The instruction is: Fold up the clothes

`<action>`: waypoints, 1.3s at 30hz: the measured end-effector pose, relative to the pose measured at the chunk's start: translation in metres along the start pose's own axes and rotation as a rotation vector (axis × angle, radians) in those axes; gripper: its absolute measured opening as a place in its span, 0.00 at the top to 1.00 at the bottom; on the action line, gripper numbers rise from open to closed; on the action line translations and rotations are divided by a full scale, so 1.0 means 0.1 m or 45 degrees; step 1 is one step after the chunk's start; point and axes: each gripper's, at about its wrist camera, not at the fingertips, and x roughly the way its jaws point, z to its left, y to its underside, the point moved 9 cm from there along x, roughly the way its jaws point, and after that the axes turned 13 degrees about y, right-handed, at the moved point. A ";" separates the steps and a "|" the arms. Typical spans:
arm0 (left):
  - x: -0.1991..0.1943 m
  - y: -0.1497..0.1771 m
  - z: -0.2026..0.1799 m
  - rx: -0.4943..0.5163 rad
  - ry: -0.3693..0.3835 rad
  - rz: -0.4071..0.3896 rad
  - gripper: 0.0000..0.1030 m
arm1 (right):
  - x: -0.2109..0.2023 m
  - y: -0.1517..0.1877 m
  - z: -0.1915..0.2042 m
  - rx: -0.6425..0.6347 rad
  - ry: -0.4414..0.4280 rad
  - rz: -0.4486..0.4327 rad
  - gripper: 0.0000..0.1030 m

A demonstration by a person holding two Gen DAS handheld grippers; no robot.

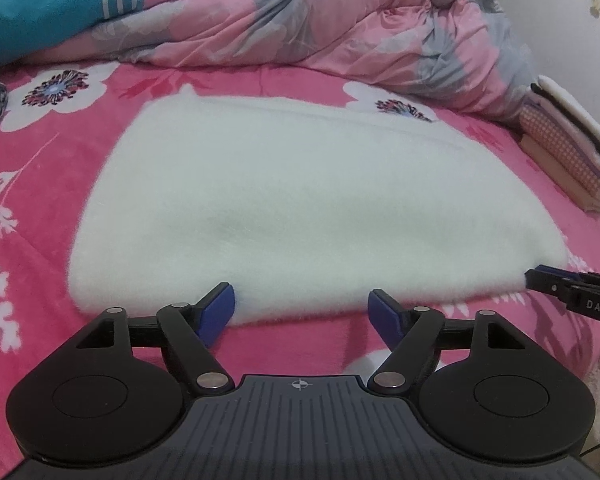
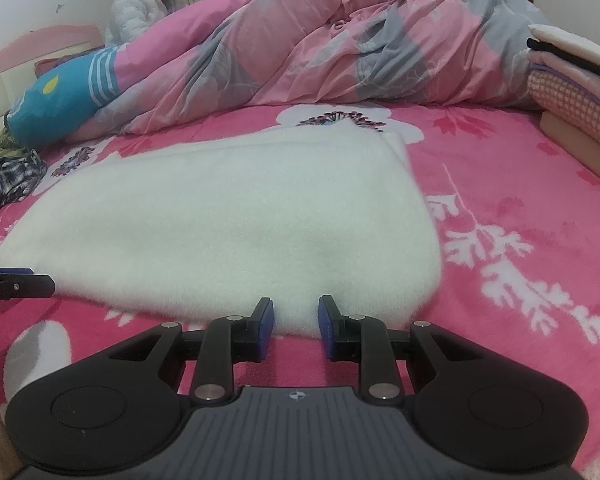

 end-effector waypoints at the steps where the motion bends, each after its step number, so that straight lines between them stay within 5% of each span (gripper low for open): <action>1: 0.01 0.00 -0.01 -0.002 -0.006 0.011 0.25 | 0.00 -0.01 0.00 -0.004 0.003 0.003 0.75; 7: 0.06 0.00 -0.07 0.019 -0.057 0.073 0.19 | -0.04 -0.15 0.10 -0.093 0.066 0.048 0.71; 9: 0.07 0.01 -0.08 0.020 -0.067 0.087 0.17 | -0.10 -0.26 0.16 -0.109 0.062 0.010 0.61; 16: 0.09 0.02 -0.13 0.022 -0.082 0.135 0.08 | -0.03 -0.52 0.44 -0.169 0.033 -0.050 0.60; 20: 0.11 0.03 -0.15 0.030 -0.096 0.158 0.06 | 0.03 -0.64 0.57 -0.198 0.018 -0.077 0.44; 39: 0.16 0.09 -0.21 0.077 -0.174 0.219 0.02 | 0.40 -0.85 0.92 -0.255 -0.016 -0.076 0.42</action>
